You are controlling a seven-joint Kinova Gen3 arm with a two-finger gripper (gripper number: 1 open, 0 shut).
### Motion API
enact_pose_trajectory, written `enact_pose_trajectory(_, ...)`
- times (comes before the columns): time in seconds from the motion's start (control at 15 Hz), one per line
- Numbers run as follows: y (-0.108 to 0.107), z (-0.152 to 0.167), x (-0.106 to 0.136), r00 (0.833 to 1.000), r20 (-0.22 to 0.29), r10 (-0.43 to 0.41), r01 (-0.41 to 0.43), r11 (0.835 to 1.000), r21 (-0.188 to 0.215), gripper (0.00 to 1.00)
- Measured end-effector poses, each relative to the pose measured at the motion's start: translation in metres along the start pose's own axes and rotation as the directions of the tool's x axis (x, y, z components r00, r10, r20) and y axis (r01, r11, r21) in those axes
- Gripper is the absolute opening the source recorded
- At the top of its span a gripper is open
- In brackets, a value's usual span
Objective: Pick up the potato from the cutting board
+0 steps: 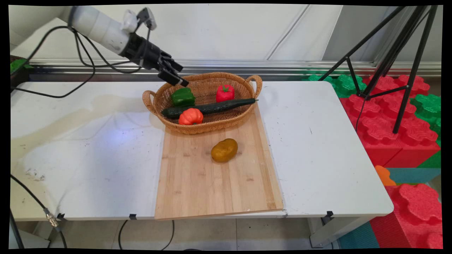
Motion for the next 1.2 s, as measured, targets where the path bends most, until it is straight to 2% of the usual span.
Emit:
enact_pose_trajectory(0.87, 0.042, -0.096, 0.015, 0.990, -0.139, -0.010, -0.001, 0.997, -0.077, 1.00)
enact_pose_trajectory(1.2, 0.063, -0.130, 0.019, 0.983, -0.178, -0.032, 0.009, 0.992, -0.128, 1.00)
